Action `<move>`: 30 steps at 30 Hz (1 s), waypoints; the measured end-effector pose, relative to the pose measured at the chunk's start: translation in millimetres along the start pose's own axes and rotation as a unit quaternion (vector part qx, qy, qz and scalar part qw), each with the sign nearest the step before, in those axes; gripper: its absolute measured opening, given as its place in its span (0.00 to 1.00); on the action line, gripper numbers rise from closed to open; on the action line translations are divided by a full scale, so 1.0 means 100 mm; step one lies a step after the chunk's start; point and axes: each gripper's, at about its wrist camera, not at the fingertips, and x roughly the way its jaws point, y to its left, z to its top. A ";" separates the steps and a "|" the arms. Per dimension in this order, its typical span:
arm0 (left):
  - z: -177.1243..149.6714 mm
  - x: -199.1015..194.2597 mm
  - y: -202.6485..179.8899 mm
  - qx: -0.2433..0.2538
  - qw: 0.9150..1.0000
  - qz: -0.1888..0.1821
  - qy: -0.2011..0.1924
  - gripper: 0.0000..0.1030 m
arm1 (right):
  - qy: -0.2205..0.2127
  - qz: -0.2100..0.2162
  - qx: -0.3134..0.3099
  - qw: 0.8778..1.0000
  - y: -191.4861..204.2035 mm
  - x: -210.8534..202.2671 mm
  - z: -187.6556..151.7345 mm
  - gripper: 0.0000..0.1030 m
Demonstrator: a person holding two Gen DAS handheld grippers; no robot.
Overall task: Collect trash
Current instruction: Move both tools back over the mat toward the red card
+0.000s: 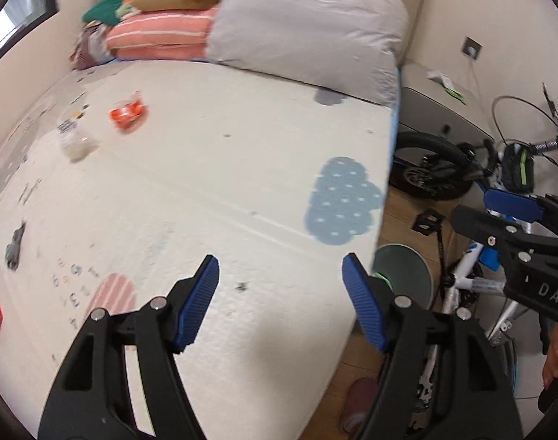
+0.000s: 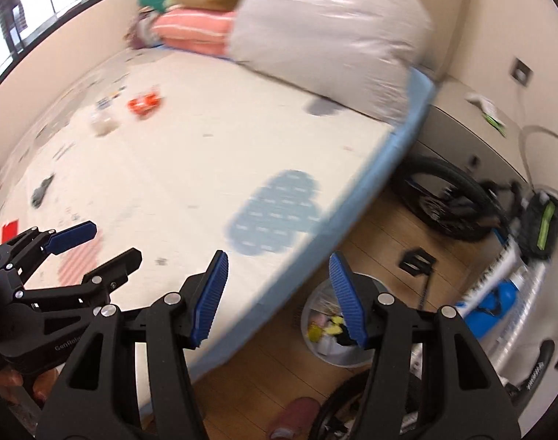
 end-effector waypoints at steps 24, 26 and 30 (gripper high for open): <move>-1.47 -1.25 4.45 -0.306 0.924 0.231 -0.017 0.68 | 0.003 0.207 -0.279 0.938 5.10 0.65 0.47 0.55; -1.54 -1.22 4.65 -0.319 0.917 0.241 -0.016 0.68 | 0.003 0.213 -0.288 0.934 5.32 0.75 0.49 0.55; -1.70 -1.05 5.03 -0.340 0.905 0.256 -0.011 0.68 | 0.001 0.220 -0.306 0.926 5.69 0.97 0.54 0.55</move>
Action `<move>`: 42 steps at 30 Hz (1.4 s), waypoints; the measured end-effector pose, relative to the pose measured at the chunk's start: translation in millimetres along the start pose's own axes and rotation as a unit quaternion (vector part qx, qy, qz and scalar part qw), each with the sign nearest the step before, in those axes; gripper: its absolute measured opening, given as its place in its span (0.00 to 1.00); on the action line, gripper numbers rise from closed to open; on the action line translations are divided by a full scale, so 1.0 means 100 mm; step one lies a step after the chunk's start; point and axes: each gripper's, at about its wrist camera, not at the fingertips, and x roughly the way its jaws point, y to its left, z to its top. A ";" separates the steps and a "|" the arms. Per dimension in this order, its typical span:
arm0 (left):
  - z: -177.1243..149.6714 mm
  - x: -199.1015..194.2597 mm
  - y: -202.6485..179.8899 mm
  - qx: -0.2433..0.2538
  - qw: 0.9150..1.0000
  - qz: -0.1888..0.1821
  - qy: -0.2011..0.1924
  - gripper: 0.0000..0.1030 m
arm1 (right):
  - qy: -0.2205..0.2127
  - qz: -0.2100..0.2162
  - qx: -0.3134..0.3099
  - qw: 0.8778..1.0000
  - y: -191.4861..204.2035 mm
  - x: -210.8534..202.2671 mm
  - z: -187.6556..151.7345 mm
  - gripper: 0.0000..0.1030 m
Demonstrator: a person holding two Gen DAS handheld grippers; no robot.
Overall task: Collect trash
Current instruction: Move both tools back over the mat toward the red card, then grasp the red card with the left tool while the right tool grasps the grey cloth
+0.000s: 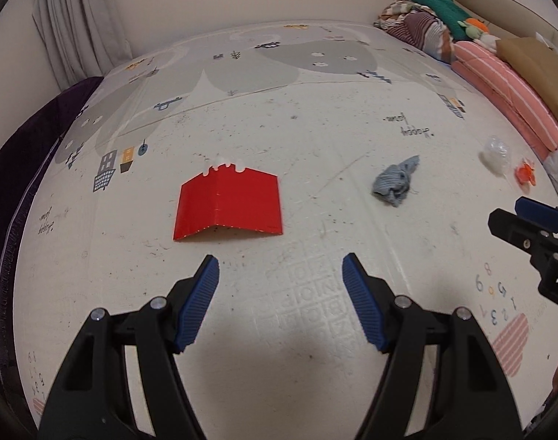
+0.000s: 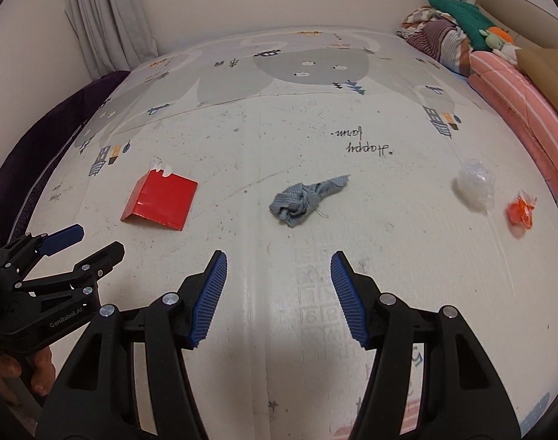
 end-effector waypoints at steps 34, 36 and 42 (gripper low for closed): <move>0.31 1.35 0.16 -0.018 0.999 0.000 -0.031 0.05 | 0.026 0.003 -0.012 1.000 -0.13 1.64 0.39 0.61; 0.30 1.30 0.09 -0.002 0.999 -0.002 -0.036 0.03 | 0.032 -0.002 -0.008 0.999 -0.15 1.70 0.38 0.61; 0.26 1.14 -0.07 0.024 0.999 -0.009 -0.037 0.02 | 0.048 -0.024 -0.009 0.998 -0.23 1.73 0.39 0.24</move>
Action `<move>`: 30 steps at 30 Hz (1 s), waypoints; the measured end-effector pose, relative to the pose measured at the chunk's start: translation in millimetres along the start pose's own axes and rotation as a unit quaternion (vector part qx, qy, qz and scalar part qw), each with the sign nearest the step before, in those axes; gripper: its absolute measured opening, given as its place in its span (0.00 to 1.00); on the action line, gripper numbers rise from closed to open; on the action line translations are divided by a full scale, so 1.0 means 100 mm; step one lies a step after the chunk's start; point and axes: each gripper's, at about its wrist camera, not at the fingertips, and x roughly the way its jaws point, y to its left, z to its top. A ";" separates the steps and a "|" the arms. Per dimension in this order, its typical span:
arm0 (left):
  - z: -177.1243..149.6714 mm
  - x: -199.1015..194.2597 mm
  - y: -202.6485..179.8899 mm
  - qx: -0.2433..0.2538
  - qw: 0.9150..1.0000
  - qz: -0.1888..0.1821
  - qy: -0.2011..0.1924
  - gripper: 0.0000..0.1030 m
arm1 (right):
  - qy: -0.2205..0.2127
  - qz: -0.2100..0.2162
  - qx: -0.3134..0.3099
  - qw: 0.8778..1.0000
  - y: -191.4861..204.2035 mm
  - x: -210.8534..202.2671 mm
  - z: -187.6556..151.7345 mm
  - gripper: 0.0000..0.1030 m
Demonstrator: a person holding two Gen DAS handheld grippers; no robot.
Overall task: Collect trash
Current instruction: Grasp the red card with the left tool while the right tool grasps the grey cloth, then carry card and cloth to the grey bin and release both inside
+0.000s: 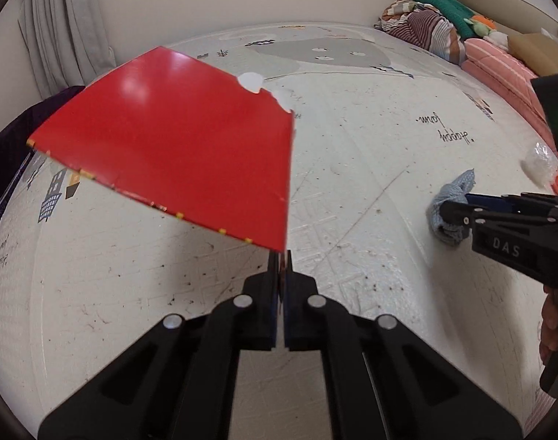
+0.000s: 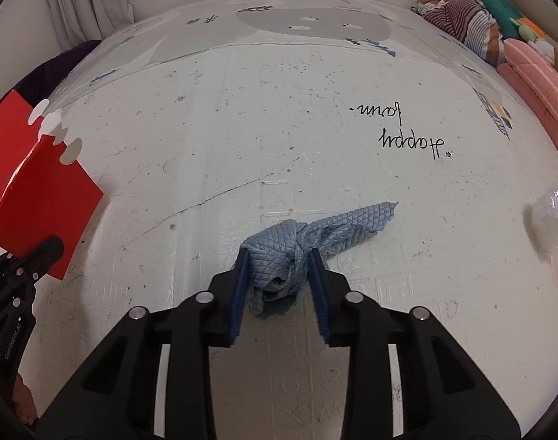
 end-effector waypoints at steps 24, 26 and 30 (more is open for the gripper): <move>-0.11 -1.27 -0.90 0.090 0.995 -0.047 -0.002 0.02 | -0.050 0.018 0.086 0.995 -0.41 -1.90 -0.86 0.20; -0.16 -1.39 -1.06 0.104 0.993 -0.060 -0.003 0.02 | -0.053 0.010 0.101 0.993 -0.53 -2.06 -0.99 0.20; -0.24 -1.58 -1.38 0.121 0.988 -0.090 -0.002 0.02 | -0.054 -0.008 0.129 0.990 -0.80 -2.36 -1.26 0.20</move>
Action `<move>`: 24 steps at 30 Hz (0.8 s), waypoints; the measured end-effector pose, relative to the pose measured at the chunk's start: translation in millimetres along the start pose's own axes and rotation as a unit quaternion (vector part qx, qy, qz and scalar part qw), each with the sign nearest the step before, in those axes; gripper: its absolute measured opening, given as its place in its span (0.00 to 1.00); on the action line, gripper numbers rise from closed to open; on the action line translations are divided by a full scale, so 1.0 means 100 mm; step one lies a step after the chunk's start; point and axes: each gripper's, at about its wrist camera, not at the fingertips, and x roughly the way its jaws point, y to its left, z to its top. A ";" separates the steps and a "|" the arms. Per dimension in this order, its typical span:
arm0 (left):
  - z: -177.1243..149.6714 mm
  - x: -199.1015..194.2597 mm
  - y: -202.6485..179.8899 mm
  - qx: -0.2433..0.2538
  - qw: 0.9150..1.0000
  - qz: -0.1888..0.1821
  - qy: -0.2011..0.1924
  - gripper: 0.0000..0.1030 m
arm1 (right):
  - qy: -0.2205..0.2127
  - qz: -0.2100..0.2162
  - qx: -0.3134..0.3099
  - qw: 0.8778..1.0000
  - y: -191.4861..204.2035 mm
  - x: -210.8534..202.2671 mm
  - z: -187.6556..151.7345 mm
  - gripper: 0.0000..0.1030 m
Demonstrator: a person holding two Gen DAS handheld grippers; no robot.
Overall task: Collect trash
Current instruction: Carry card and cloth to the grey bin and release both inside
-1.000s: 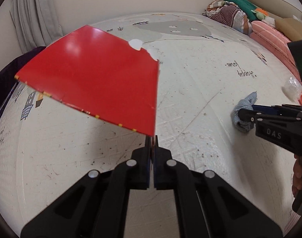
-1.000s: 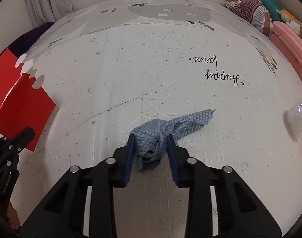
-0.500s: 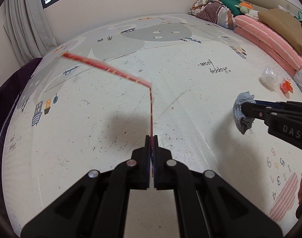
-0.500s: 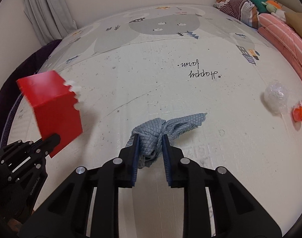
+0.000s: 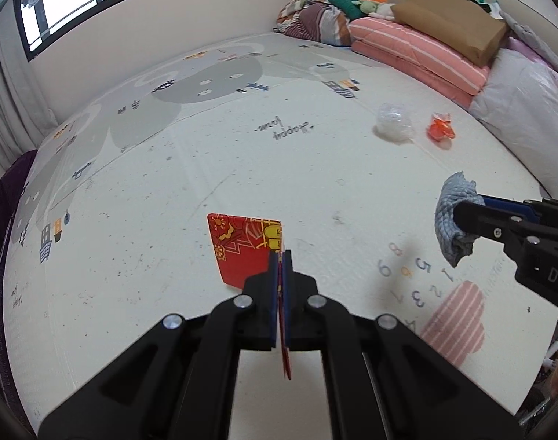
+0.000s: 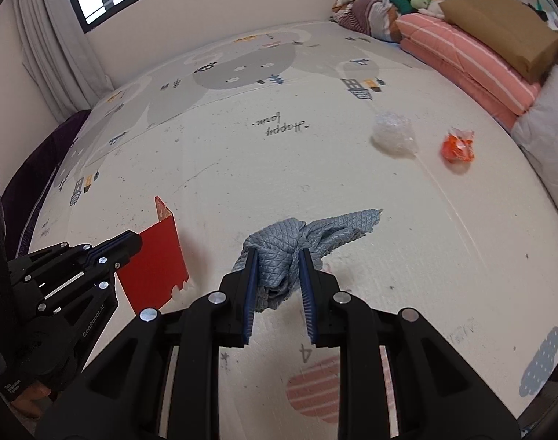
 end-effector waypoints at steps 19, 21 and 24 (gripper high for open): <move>0.00 -0.47 -2.61 0.110 0.988 -0.103 -0.007 0.02 | -0.011 -0.087 0.108 0.990 -2.23 -1.45 -1.15 0.20; -0.04 -0.52 -2.97 0.127 0.984 -0.125 -0.006 0.02 | -0.012 -0.106 0.127 0.986 -2.54 -1.63 -1.33 0.20; -0.13 -0.60 -3.56 0.157 0.974 -0.161 -0.004 0.02 | -0.012 -0.135 0.160 0.978 -2.99 -1.91 -1.65 0.20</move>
